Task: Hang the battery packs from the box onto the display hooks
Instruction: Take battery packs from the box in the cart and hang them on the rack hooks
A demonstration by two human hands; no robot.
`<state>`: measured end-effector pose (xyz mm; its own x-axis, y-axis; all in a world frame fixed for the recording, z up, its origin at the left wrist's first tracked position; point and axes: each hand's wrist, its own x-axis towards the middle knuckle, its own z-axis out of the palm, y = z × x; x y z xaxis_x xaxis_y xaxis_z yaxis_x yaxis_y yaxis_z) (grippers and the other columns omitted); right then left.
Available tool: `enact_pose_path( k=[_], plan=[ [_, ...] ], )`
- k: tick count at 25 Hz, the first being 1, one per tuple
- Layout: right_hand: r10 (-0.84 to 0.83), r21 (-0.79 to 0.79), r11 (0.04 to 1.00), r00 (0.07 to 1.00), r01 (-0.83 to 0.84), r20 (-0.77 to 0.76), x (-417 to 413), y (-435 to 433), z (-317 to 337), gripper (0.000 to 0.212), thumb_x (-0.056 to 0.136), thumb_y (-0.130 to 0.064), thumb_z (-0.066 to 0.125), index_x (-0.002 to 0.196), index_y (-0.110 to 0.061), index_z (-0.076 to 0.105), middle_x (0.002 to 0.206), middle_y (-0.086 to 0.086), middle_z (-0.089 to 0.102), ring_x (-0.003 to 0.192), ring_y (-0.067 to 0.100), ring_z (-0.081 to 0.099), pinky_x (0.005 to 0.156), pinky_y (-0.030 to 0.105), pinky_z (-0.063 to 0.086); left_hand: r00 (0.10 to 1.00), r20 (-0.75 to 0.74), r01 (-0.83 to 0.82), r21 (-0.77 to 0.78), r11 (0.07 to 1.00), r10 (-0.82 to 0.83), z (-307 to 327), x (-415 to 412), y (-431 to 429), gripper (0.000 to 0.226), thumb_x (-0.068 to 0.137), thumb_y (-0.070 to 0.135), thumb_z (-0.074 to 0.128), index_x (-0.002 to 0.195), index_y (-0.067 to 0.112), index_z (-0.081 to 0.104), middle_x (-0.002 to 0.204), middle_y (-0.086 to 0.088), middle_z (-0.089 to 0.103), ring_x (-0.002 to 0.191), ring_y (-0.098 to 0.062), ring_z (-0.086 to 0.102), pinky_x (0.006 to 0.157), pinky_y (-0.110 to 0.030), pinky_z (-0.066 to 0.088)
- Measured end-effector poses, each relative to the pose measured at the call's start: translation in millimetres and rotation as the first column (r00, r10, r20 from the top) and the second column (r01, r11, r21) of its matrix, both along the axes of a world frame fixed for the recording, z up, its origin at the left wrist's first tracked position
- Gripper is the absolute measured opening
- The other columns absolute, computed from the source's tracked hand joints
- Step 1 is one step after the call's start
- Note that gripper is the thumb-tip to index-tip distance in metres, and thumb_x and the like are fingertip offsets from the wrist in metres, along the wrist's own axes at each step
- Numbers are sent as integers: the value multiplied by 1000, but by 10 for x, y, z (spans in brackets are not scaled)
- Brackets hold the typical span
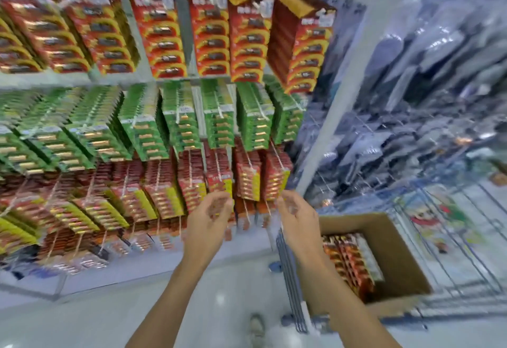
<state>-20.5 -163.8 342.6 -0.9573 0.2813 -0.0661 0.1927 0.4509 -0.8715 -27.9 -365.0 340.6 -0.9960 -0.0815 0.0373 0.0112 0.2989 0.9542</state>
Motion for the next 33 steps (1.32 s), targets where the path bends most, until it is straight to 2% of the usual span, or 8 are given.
enact_pose_path(
  k=[3, 7, 12, 17, 21, 25, 28, 33],
  plan=[
    [-66, 22, 998, 997, 65, 49, 331, 261, -145, 32, 105, -39, 54, 130, -22, 66, 121, -4, 71, 110, 14, 64, 98, 39, 52, 996, 45, 77, 46, 996, -79, -61, 143, 291, 10, 101, 22, 66, 110, 22, 69, 106, 12, 72, 91, 9, 66, 76, -7, 48],
    [-152, 26, 988, 984, 151, 88, 652, 639, -254, 20, 106, -32, 55, 121, -26, 65, 107, -17, 66, 99, 0, 60, 87, 26, 48, 979, 80, 183, 35, 982, -186, -190, 225, 674, 9, 101, 25, 66, 107, 30, 68, 106, 16, 72, 97, 8, 65, 84, -10, 49],
    [-240, 58, 971, 954, 234, 181, 870, 1148, -547, 31, 105, -34, 54, 132, -21, 63, 119, -9, 67, 116, 13, 61, 103, 37, 49, 955, 151, 258, 1, 966, -256, -372, 264, 1216, 12, 101, 26, 65, 112, 27, 68, 109, 21, 68, 97, 17, 61, 79, 1, 43],
    [-247, 88, 969, 926, 231, 286, 916, 1775, -905, 36, 106, -37, 53, 138, -21, 59, 128, -7, 66, 120, 13, 61, 105, 35, 49, 930, 243, 289, -18, 957, -276, -626, 271, 1938, 14, 100, 29, 65, 114, 27, 68, 104, 24, 67, 99, 8, 63, 78, -2, 44],
    [-214, 89, 977, 879, 194, 427, 834, 2426, -1264, 41, 106, -36, 53, 143, -19, 56, 134, -3, 66, 123, 18, 61, 105, 37, 50, 908, 355, 265, -75, 961, -223, -887, 266, 2589, 19, 101, 32, 64, 119, 26, 66, 111, 16, 69, 101, 6, 62, 82, -2, 44],
    [-148, 64, 989, 817, 135, 557, 699, 3010, -1623, 40, 106, -37, 54, 143, -20, 54, 130, 0, 67, 114, 20, 64, 98, 37, 53, 880, 458, 202, -125, 971, -124, -1216, 244, 3113, 23, 102, 33, 62, 124, 27, 63, 119, 13, 68, 111, -6, 64, 100, -26, 52],
    [-90, 50, 996, 781, 75, 618, 598, 3280, -1873, 39, 105, -37, 53, 142, -23, 53, 114, -5, 66, 98, 17, 63, 85, 33, 52, 841, 535, 202, -180, 963, -77, -1501, 234, 3362, 30, 102, 33, 62, 131, 26, 61, 124, 12, 68, 115, -9, 64, 104, -28, 50],
    [-26, 17, 1000, 736, 20, 676, 401, 3520, -2339, 37, 100, -44, 56, 133, -26, 56, 119, -3, 69, 104, 21, 68, 94, 47, 57, 758, 652, 183, -218, 959, 4, -2023, 154, 3632, 35, 104, 35, 59, 138, 26, 56, 131, 6, 66, 119, -14, 63, 108, -40, 51]
  ],
)
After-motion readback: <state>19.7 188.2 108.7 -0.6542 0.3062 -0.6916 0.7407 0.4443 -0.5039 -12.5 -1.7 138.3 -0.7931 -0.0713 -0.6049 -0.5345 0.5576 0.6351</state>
